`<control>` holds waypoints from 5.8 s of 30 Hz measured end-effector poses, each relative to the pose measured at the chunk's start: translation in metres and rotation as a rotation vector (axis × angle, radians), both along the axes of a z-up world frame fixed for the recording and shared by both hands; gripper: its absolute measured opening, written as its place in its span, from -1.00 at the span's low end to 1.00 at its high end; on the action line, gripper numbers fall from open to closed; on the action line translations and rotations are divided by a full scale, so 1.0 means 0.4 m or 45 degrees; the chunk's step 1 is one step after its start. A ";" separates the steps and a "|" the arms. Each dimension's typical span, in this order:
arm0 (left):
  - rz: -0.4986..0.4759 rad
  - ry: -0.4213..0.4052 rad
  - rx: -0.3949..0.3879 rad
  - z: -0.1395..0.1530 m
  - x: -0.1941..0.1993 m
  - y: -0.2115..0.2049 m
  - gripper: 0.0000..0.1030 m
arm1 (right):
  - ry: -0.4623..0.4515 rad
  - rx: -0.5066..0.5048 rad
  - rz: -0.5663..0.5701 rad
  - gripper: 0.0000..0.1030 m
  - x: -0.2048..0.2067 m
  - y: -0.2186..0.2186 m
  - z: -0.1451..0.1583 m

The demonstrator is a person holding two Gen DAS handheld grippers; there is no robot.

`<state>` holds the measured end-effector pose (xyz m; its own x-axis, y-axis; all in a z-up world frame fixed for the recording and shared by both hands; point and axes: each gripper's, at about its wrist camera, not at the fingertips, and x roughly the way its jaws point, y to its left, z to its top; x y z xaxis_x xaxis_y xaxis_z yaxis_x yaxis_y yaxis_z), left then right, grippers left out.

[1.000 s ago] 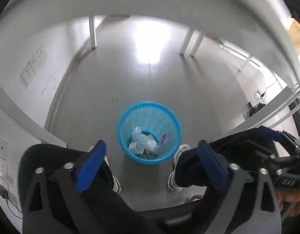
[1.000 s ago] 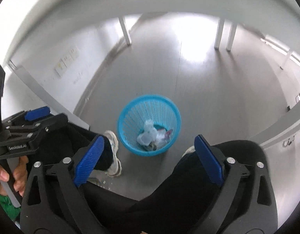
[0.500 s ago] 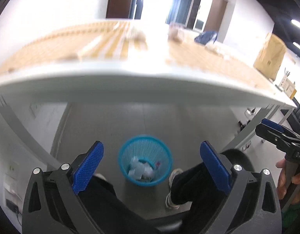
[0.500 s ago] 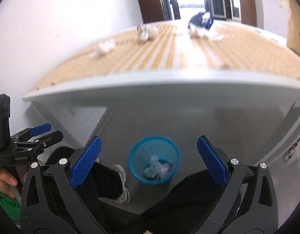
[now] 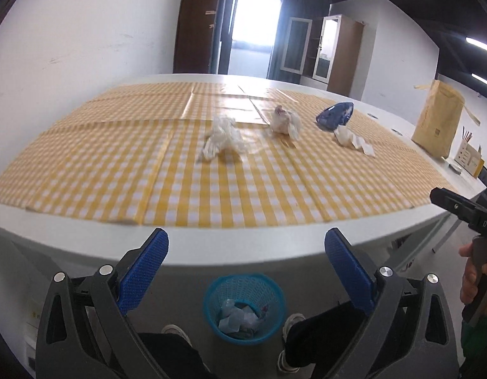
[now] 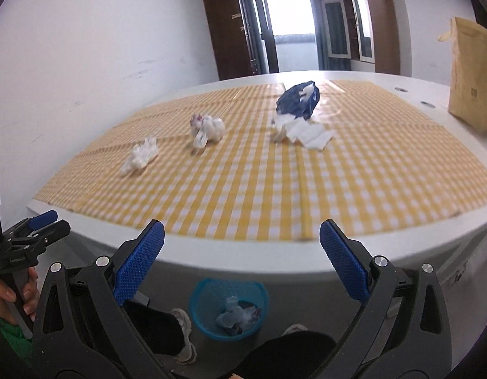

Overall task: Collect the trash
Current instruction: 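Grasp the white tissue with the left gripper while the right gripper grasps the blue wrapper, then carry the tissue with the left gripper while the right gripper carries the blue wrapper toward the wastebasket, then lower both tools over the blue wastebasket and open both grippers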

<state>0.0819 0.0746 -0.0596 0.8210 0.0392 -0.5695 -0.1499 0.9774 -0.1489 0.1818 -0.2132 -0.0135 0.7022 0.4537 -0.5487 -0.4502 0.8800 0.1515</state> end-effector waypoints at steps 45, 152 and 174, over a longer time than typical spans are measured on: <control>0.049 0.226 -0.020 0.003 0.433 0.165 0.88 | 0.237 -0.045 -0.203 0.64 0.796 0.119 0.130; -0.239 0.281 -0.332 -0.259 -0.121 -0.022 -0.85 | 0.231 -0.194 0.296 -0.57 -0.236 0.178 -0.307; -0.185 0.536 -0.477 -0.568 0.094 0.059 -0.85 | 0.648 -0.265 0.187 -0.57 -0.018 0.272 -0.688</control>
